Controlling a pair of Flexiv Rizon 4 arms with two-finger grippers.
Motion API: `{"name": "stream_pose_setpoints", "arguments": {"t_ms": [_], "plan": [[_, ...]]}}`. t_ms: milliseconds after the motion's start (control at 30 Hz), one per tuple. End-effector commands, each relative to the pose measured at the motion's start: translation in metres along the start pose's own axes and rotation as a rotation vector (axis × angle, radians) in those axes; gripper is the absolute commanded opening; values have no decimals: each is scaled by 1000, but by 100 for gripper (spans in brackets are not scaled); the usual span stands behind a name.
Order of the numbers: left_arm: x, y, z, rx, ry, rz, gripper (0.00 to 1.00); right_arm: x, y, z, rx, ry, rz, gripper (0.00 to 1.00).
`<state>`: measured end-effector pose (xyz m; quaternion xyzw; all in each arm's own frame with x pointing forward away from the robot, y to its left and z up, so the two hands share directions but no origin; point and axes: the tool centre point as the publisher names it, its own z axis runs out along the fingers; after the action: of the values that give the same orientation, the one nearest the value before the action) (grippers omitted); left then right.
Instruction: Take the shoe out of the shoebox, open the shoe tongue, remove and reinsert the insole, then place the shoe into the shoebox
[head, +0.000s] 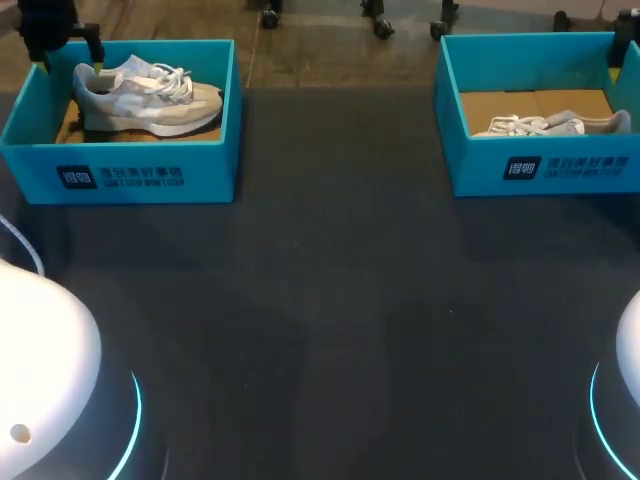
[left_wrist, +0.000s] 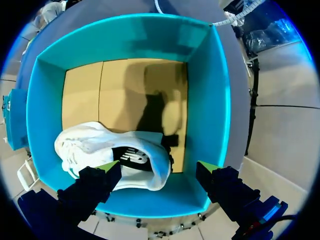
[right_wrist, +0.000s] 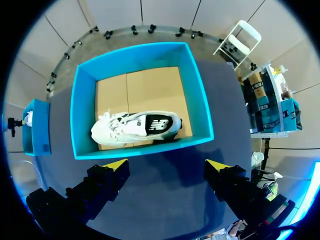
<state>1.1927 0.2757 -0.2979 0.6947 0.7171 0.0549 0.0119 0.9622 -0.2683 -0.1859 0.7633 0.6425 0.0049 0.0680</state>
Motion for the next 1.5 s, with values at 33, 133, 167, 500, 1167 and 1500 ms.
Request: {"name": "stream_pose_setpoints", "arguments": {"t_ms": [33,133,167,500,1167,1500], "plan": [[4,20,12,45,-2,-1,100,0,0,0,0,-1,0,100],[4,21,19,62,-1,-12,100,0,0,0,0,-1,0,100],[3,21,22,65,-2,-12,100,0,0,0,0,-1,0,100],[0,25,45,100,3,-19,90,0,0,0,0,-1,0,100],[6,22,80,181,3,-13,83,0,0,0,0,-1,0,100],[8,20,89,218,4,-3,49,0,0,0,0,-1,0,100]]}}
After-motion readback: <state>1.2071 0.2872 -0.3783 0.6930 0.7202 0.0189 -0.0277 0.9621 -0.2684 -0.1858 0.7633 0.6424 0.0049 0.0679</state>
